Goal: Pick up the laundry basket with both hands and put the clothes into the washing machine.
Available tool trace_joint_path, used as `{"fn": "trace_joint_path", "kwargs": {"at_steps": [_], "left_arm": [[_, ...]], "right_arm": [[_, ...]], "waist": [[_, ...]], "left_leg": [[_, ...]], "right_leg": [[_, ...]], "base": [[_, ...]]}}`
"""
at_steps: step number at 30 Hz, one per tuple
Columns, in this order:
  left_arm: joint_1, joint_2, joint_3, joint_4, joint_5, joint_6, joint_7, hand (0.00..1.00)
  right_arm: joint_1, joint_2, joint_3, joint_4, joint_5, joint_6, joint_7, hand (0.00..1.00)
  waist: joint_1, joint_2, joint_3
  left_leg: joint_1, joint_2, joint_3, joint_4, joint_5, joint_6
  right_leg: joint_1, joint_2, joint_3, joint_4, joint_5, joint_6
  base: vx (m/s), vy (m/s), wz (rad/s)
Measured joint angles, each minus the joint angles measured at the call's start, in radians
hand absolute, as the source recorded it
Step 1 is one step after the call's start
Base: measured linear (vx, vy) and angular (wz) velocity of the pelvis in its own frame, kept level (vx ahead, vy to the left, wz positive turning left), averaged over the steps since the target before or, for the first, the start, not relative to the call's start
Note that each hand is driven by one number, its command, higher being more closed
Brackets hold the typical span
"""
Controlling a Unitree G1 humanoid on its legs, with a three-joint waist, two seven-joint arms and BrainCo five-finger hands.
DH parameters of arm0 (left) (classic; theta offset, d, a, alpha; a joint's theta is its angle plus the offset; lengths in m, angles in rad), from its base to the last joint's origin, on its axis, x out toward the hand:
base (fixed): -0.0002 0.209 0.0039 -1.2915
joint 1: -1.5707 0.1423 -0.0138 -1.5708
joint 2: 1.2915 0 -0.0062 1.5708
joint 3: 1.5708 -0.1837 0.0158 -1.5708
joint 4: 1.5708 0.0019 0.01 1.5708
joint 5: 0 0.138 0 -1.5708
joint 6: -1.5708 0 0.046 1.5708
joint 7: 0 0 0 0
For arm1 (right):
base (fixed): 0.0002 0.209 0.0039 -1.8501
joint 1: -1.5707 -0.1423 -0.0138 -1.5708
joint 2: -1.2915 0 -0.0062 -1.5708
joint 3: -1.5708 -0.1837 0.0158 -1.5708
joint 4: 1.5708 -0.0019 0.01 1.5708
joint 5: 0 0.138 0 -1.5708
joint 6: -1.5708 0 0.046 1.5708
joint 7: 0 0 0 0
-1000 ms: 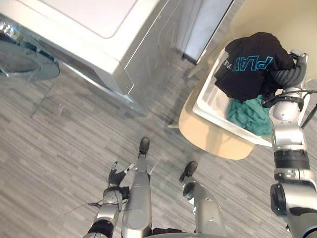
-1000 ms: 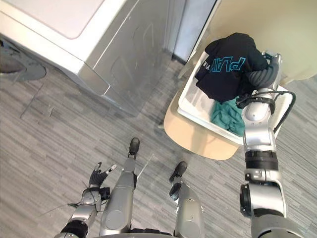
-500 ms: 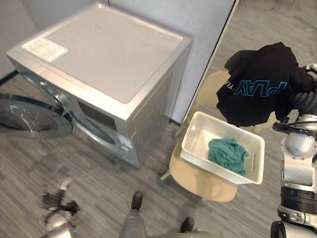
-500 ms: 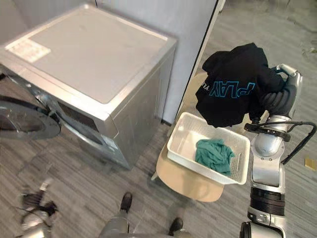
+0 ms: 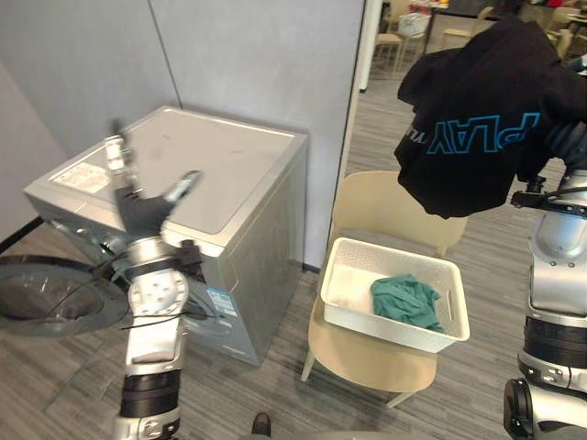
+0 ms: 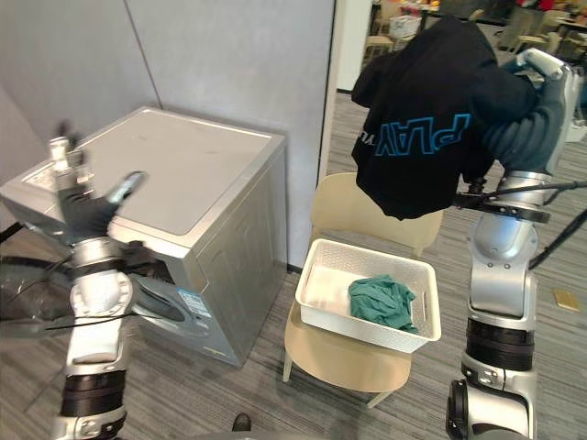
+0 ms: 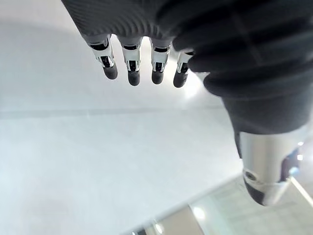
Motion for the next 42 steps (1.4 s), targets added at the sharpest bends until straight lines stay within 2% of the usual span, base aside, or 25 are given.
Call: {"fn": "trace_joint_path", "kwargs": {"at_steps": [2,4,7,11,14,22,25,31,32,42], "left_arm": [[-0.052,-0.019,-0.116,0.004,-0.029,-0.009,-0.049,0.0],[-0.107,-0.04,-0.211,0.028,-0.081,-0.016,-0.085,0.0],[-0.178,-0.065,-0.317,0.113,-0.136,-0.016,-0.124,0.0],[-0.254,-0.099,-0.433,0.244,-0.185,-0.002,-0.163,0.0],[-0.289,-0.126,-0.456,0.291,-0.193,0.002,-0.163,0.0],[-0.402,-0.133,-0.533,0.36,-0.193,0.024,-0.16,0.0],[-0.428,-0.145,-0.553,0.37,-0.193,0.029,-0.158,0.0],[-0.51,-0.164,-0.57,0.424,-0.193,0.043,-0.133,0.0],[-0.528,-0.165,-0.57,0.424,-0.193,0.044,-0.129,1.0],[-0.621,-0.165,-0.557,0.439,-0.225,0.065,-0.081,1.0]], "right_arm": [[-0.021,0.005,0.025,0.0,0.016,0.0,0.0,1.0],[-0.026,0.037,0.028,0.0,0.024,-0.001,-0.001,1.0],[-0.027,0.077,0.055,0.019,0.042,0.0,-0.002,1.0],[-0.064,0.13,0.125,0.052,0.054,0.005,-0.001,1.0],[-0.092,0.155,0.149,0.056,0.058,0.005,-0.001,1.0],[-0.101,0.197,0.183,0.071,0.071,0.004,-0.001,1.0],[-0.102,0.2,0.19,0.071,0.074,0.004,-0.002,1.0],[-0.128,0.216,0.211,0.073,0.09,0.005,-0.002,1.0],[-0.14,0.216,0.22,0.073,0.09,0.005,-0.003,1.0],[-0.167,0.218,0.22,0.067,0.098,0.018,-0.018,1.0]], "waist": [[-0.021,0.004,-0.002],[-0.022,0.005,-0.003],[-0.026,0.008,-0.004],[-0.049,0.01,-0.005],[-0.05,0.01,-0.005],[-0.05,0.009,-0.005],[-0.048,0.009,-0.006],[-0.066,0.009,-0.006],[-0.072,0.009,-0.006],[-0.075,0.008,-0.006]], "left_leg": [[0.007,0.001,0.01,0.0,0.0,0.0],[0.017,0.004,0.031,0.0,0.0,0.0],[0.031,0.005,0.046,-0.001,0.001,0.001],[0.046,0.01,0.055,-0.001,-0.001,-0.001],[0.046,0.016,0.058,-0.001,-0.001,-0.001],[0.04,0.015,0.059,-0.001,0.0,0.0],[0.036,0.014,0.059,-0.001,0.001,0.0],[0.031,0.014,0.056,-0.001,0.001,0.0],[0.031,0.014,0.055,-0.001,0.001,0.0],[0.03,0.014,0.055,-0.001,0.001,0.0]], "right_leg": [[0.005,0.002,0.012,-0.011,0.009,0.0],[0.006,0.005,0.031,-0.026,0.017,-0.001],[0.013,0.007,0.047,-0.033,0.027,0.001],[0.019,0.011,0.057,-0.037,0.026,0.001],[0.019,0.02,0.071,-0.05,0.026,0.001],[0.018,0.022,0.072,-0.06,0.028,0.003],[0.018,0.021,0.072,-0.069,0.048,0.007],[0.02,0.022,0.069,-0.068,0.054,-0.001],[0.02,0.022,0.069,-0.068,0.054,-0.001],[0.018,0.022,0.069,-0.067,0.046,0.0]], "base": [[-0.07,0.026,-0.16],[-0.06,0.017,-0.28],[-0.05,0.012,-0.17],[-0.06,0.006,-0.05],[-0.03,-0.015,-0.11],[0.0,0.0,0.0],[0.02,-0.013,-0.01],[0.01,-0.008,0.0],[0.0,0.0,0.0],[-0.03,-0.001,0.0]]}}
